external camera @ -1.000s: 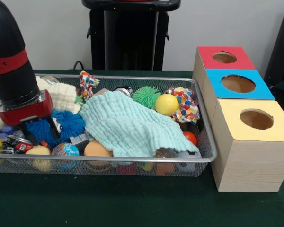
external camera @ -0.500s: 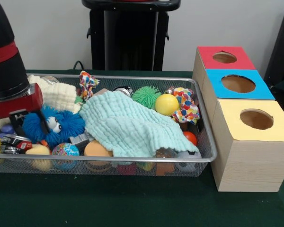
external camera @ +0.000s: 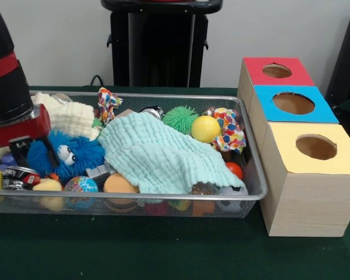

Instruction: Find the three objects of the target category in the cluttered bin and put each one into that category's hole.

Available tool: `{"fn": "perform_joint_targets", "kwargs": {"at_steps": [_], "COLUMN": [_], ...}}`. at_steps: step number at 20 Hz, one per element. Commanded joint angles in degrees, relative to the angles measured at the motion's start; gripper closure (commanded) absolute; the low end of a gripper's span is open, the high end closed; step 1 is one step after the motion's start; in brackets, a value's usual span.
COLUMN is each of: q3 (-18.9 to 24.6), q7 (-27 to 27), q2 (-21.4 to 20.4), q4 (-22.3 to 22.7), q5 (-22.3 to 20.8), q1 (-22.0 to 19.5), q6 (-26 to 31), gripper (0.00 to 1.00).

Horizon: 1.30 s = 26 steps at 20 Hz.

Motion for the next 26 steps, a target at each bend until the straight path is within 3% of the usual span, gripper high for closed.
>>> {"fn": "perform_joint_targets", "kwargs": {"at_steps": [1,10,17,21,26], "q3": [2.26,2.63,5.55,6.89,6.72], "q7": [-2.20,-3.44,-9.00,-10.01,-7.28], "q2": [5.36,9.71,18.46,20.47,17.96], "q4": [-3.99,-5.35,-8.24,-8.83,-7.36], "q5": [-0.01,-0.37,-1.03,-1.42,-3.02], "q1": [-0.45,-1.08,-5.23,-6.31,-5.91], "q6": [-7.71,-10.34,-13.40,-13.96,-14.49], "gripper": [0.00,0.00,0.00,0.00,0.00]}}
